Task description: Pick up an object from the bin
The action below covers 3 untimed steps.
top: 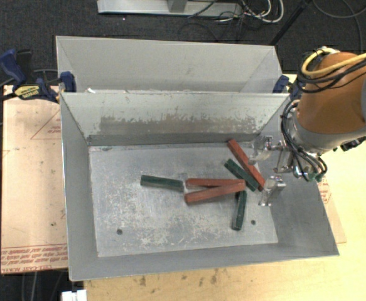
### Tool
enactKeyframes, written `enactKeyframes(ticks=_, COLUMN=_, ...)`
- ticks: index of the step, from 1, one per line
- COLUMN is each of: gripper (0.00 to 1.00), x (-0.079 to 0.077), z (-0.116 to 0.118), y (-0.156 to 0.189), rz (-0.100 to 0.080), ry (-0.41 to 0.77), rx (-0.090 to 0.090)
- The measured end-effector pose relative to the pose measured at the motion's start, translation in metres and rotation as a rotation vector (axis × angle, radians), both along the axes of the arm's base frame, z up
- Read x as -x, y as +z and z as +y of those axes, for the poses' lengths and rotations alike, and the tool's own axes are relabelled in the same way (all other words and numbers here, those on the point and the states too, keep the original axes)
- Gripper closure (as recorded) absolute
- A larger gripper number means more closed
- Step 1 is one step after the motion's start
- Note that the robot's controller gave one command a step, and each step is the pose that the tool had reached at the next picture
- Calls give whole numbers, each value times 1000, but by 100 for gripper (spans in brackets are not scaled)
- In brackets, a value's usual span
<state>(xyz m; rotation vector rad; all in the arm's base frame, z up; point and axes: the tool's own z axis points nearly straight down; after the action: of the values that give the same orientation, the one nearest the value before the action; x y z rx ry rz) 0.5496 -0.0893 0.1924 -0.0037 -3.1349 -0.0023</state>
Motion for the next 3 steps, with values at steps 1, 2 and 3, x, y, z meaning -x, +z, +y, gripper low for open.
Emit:
enactKeyframes(ticks=1, gripper=0, x=-2, z=0, y=4, rz=-8, ry=2, rx=1)
enactKeyframes(ticks=2, gripper=0, x=-28, z=9, y=-53, rz=-15, ry=38, rx=2)
enactKeyframes(ticks=3, gripper=100, x=-38, z=-11, y=-107, rz=-39, ry=36, rx=2)
